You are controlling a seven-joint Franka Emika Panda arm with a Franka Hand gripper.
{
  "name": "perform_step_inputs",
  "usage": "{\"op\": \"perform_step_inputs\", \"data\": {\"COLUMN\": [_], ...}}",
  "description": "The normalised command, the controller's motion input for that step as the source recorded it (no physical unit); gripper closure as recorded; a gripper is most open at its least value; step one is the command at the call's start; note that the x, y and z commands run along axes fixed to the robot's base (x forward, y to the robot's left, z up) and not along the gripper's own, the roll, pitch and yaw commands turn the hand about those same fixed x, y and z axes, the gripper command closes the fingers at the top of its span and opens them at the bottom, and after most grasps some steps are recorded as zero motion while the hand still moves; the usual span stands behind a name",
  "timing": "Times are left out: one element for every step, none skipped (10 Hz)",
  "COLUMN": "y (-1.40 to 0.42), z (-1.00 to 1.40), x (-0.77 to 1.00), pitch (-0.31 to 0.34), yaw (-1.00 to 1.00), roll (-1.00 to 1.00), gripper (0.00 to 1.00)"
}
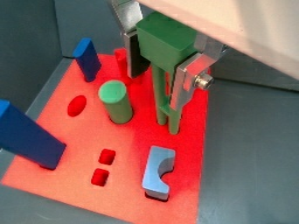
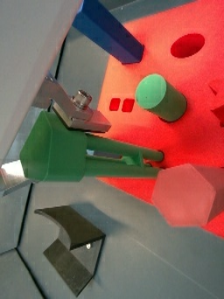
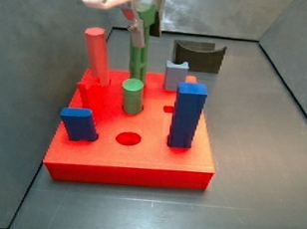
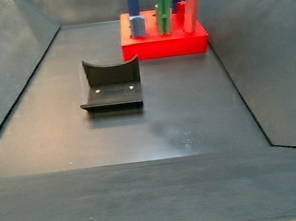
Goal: Pick up the 3 prong object. Move up. Place the 3 prong object on the fixture. Regrasp the 3 prong object. Move to above the board. Insert the 3 prong object.
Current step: Insert the 3 prong object.
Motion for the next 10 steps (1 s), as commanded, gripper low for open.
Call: {"op": "perform_step_inputs", "data": {"y": [0.03, 0.07, 0.09, 0.0, 0.0, 0.0, 0.0, 0.0, 0.0, 0.0], "z": [-0.37, -0.43, -0.47, -0.35, -0.11, -0.02, 0.0, 0.0, 0.0, 0.0], "x": [0.09, 0.0, 0.0, -0.03, -0.09, -0.11, 0.0, -0.03, -0.06, 0.0], "pitch": [-0.02, -0.036, -0.041, -0.039, -0.043, 0.0, 0.0, 0.001, 0.0, 0.0], "yaw": [0.27, 0.22, 0.17, 0.1, 0.05, 0.0, 0.0, 0.0, 0.01, 0.0], "roll": [-0.04, -0.02, 0.0, 0.0, 0.0, 0.01, 0.01, 0.0, 0.0, 0.0], "gripper": [1.0, 1.0, 1.0, 1.0, 1.0, 1.0, 1.0, 1.0, 1.0, 1.0]}}
